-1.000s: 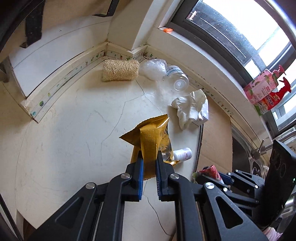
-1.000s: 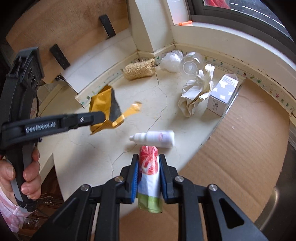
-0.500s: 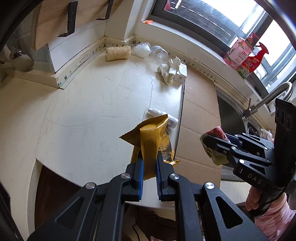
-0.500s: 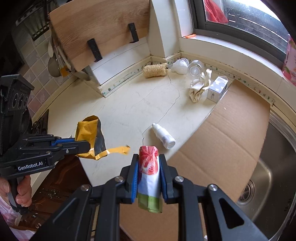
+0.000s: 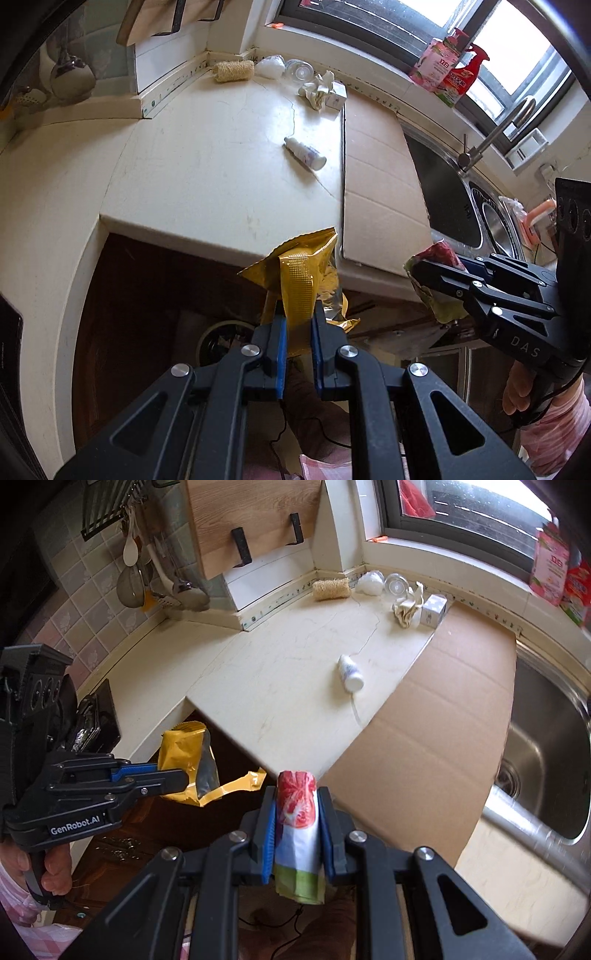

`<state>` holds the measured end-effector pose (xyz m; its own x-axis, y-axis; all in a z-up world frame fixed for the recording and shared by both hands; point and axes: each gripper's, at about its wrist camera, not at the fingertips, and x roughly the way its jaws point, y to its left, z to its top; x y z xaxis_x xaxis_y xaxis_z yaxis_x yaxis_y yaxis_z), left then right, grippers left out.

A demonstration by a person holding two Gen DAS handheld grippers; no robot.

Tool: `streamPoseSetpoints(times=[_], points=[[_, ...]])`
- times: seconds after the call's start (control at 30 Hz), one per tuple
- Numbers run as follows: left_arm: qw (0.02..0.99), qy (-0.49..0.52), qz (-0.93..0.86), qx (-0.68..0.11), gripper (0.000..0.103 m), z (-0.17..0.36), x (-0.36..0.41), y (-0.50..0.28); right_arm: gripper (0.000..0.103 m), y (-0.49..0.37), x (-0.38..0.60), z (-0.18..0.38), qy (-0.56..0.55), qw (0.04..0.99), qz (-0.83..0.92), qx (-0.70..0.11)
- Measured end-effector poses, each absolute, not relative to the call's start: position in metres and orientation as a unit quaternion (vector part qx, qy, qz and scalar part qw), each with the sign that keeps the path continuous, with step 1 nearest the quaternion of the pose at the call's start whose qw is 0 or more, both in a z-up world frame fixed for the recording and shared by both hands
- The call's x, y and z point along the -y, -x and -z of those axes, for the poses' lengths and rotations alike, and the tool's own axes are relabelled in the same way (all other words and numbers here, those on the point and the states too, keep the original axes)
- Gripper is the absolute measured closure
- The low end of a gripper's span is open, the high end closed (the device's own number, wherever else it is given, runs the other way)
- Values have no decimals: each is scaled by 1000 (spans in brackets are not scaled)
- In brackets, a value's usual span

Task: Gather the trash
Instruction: 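Carry wrapper and packet down over the bin and open both grippers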

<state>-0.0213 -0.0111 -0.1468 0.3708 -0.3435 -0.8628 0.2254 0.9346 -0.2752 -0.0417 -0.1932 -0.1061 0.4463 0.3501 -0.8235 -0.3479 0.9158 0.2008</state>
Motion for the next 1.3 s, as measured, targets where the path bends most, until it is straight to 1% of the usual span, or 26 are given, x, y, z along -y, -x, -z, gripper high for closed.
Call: streamPoseSetpoints(times=[0.23,0.5,0.57,0.67,0.87,1.0,1.1,1.2,1.23,1.3], points=[[802,71,188,-562,94,183,-18,62,83,94,168,131,-25,840,-196,-505],[778,100,160,-600,94,252,-51,86,83,114,136,196,-25,809,-197,-553],[773,105,149,-608,94,275,-57,88,83,111,130,222,-27,799,-201,-566],[764,110,128,-623,94,318,-62,87,83,102,118,275,-18,783,-205,-586],[736,138,91,-656,94,432,-67,78,84,74,101,397,-5,749,-207,-629],[725,158,65,-667,94,504,-69,69,83,57,90,464,12,735,-215,-643],[720,167,48,-672,94,547,-67,60,83,48,81,506,34,727,-223,-649],[717,165,36,-676,93,577,-62,57,79,41,78,541,49,720,-227,-654],[717,162,33,-677,93,584,-63,56,74,39,78,550,48,718,-225,-657],[719,154,28,-678,91,599,-62,52,69,35,77,564,53,720,-218,-656]])
